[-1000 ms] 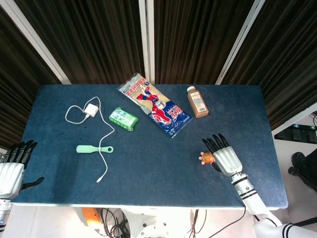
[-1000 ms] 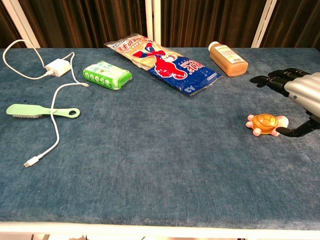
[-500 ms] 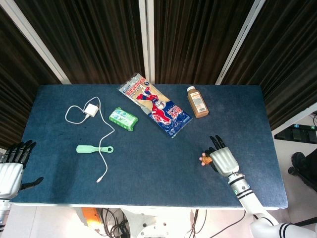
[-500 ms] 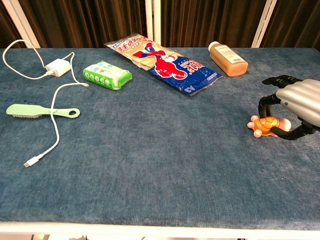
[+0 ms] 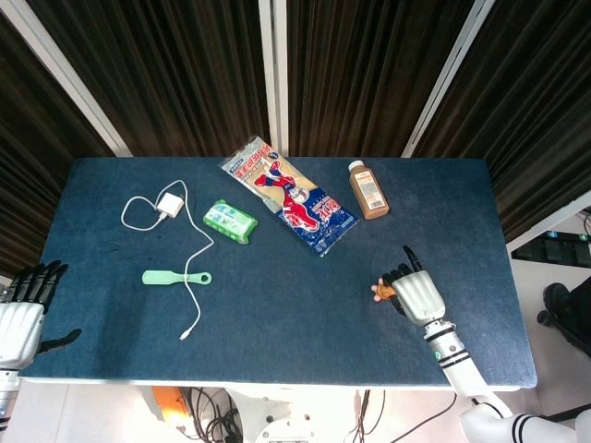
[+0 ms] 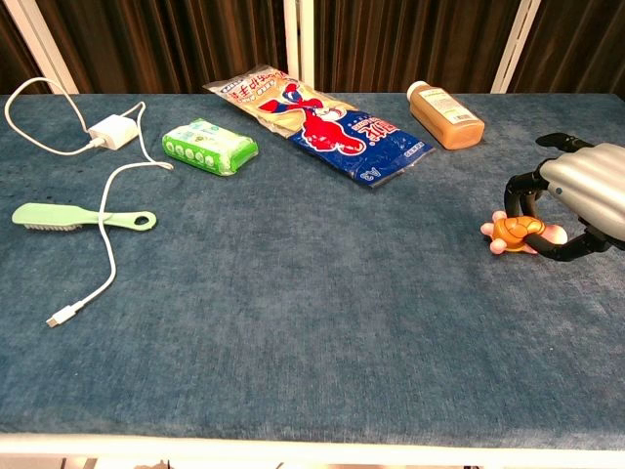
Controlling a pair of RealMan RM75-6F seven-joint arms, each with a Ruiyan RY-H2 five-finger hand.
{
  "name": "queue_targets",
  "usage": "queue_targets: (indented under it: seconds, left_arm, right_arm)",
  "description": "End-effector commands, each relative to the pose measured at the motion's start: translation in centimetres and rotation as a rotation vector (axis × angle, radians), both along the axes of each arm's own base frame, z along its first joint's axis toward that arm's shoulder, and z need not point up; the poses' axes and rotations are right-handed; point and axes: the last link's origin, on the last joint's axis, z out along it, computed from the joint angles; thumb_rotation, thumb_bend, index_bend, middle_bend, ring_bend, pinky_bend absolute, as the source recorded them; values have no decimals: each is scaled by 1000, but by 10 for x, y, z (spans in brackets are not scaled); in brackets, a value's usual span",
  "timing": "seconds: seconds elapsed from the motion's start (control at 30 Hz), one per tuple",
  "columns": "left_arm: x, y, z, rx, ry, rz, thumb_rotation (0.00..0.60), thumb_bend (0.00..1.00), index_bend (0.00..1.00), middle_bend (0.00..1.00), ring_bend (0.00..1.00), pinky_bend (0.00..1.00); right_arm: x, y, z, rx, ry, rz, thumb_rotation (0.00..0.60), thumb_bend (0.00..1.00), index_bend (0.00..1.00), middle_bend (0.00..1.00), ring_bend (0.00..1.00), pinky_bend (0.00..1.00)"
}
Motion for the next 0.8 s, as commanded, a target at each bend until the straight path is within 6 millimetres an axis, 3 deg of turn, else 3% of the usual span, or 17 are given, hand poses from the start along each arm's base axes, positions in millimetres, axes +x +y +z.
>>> queue_targets:
  seconds: [0.03, 0.13, 0.23, 0.5, 0.8]
  left_arm:
    - [0, 0, 0, 0, 0, -1, 600, 0, 60, 25, 0, 0]
    - [0, 0, -1, -1, 0, -1, 600, 0, 60, 25, 0, 0]
    - [0, 0, -1, -1, 0, 1, 600, 0, 60, 25, 0, 0]
    - [0, 0, -1, -1, 0, 2, 600, 0, 60, 25, 0, 0]
    - [-1, 0, -2, -4, -3, 6, 600, 0, 60, 25, 0, 0]
  right_arm:
    - [-2, 0, 3, -1, 9, -1, 600, 331, 802, 739, 286, 0]
    - [-4, -2, 7, 5, 16, -14, 600, 257, 497, 492, 135, 0]
    - [-4, -2, 8, 11, 23, -19, 600, 236, 382, 375, 56, 0]
    - [-5, 1, 8, 26, 28, -32, 600, 229, 327, 340, 26, 0]
    - [-6, 5, 6, 42, 34, -43, 600, 229, 334, 386, 26, 0]
